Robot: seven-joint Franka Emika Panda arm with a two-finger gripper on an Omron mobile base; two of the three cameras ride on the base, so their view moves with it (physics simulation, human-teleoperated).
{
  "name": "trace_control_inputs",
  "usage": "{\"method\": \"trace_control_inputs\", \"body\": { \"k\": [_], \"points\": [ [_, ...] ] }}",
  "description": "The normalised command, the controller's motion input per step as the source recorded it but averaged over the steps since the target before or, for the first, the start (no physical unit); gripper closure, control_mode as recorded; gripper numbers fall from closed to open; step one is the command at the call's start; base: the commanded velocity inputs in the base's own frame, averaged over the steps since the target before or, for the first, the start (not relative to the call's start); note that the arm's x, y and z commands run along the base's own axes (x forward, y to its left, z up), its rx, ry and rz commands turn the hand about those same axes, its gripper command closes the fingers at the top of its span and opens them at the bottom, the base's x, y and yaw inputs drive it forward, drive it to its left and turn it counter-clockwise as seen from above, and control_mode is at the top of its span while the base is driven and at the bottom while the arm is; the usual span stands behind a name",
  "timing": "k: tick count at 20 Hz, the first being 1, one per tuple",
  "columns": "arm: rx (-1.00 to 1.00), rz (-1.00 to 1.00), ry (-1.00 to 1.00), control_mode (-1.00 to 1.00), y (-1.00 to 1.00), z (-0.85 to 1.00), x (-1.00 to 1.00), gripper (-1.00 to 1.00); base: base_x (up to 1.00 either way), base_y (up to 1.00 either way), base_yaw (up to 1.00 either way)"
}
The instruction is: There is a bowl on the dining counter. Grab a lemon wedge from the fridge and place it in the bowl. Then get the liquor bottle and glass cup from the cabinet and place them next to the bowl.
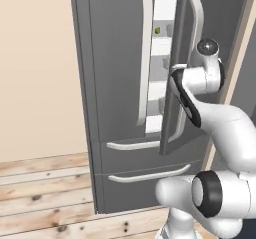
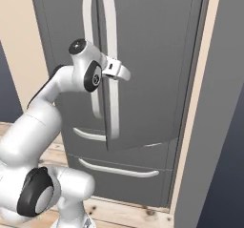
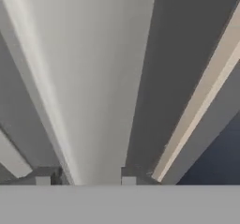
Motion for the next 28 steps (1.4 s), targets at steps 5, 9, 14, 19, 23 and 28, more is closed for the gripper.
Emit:
{"method": "trace_control_inputs", "body": {
  "k": [5, 9, 14, 19, 23, 28],
  "points": [
    [0.0, -0.09, 0.0, -1.0, -0.82, 0.18, -0.99, 1.0, 0.0, 0.0, 0.0],
    [0.0, -0.08, 0.08, -1.0, -0.56, 0.01, -0.78, -1.0, 0.0, 0.0, 0.0],
    [-0.02, -0.1, 0.15, -1.0, -0.14, 0.0, -0.72, -1.0, 0.0, 0.0, 0.0],
    [-0.11, -0.01, 0.03, -1.0, 0.24, 0.0, -1.0, -1.0, 0.0, 0.0, 0.0],
    [-0.2, 0.0, 0.0, -1.0, 0.54, -0.01, -0.96, -1.0, 0.0, 0.0, 0.0],
    [-0.22, 0.07, 0.07, -1.0, 0.98, -0.19, 0.06, -1.0, 0.0, 0.0, 0.0]
  ]
}}
